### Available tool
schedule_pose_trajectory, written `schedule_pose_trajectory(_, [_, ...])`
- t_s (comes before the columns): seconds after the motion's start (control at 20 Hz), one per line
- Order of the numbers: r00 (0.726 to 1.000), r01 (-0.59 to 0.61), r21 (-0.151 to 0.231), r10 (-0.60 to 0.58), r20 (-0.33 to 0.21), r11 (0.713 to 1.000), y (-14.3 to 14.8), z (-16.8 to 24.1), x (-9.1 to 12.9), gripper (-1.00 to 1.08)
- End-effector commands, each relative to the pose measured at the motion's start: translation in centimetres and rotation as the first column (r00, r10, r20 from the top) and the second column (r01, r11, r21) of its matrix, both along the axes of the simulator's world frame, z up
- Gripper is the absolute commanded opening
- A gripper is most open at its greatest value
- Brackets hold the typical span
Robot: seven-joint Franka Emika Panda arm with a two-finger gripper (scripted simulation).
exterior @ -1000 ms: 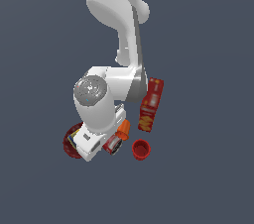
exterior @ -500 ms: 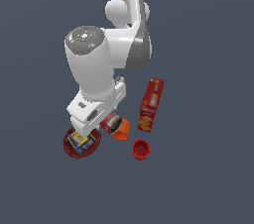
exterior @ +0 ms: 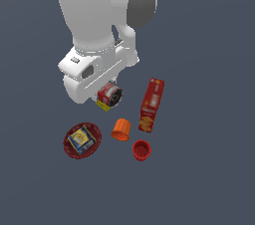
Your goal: Pick up a designated object from a clutter of objects.
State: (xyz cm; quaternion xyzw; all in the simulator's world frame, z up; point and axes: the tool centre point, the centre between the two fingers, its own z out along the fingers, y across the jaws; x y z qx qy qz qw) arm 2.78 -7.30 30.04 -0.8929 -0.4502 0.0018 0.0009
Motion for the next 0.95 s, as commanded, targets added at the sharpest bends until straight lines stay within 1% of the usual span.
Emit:
schedule_pose_trajectory(0.0, [1.000,0.000,0.000,0.000,0.004,1.000,0.0,2.5,-1.2,-1.00])
schedule_pose_trajectory(0.25, [1.000,0.000,0.000,0.000,0.004,1.000,0.0,6.2,-3.0,-1.00])
schedule_pose_trajectory(0.45, [1.000,0.000,0.000,0.000,0.004,1.000,0.0,8.4,-4.0,-1.00])
schedule_pose_trajectory(0.65, [1.000,0.000,0.000,0.000,0.004,1.000,0.0,9.7,-4.6,-1.00])
schedule_pose_trajectory(0.9, [1.000,0.000,0.000,0.000,0.004,1.000,0.0,10.1,-4.6,-1.00])
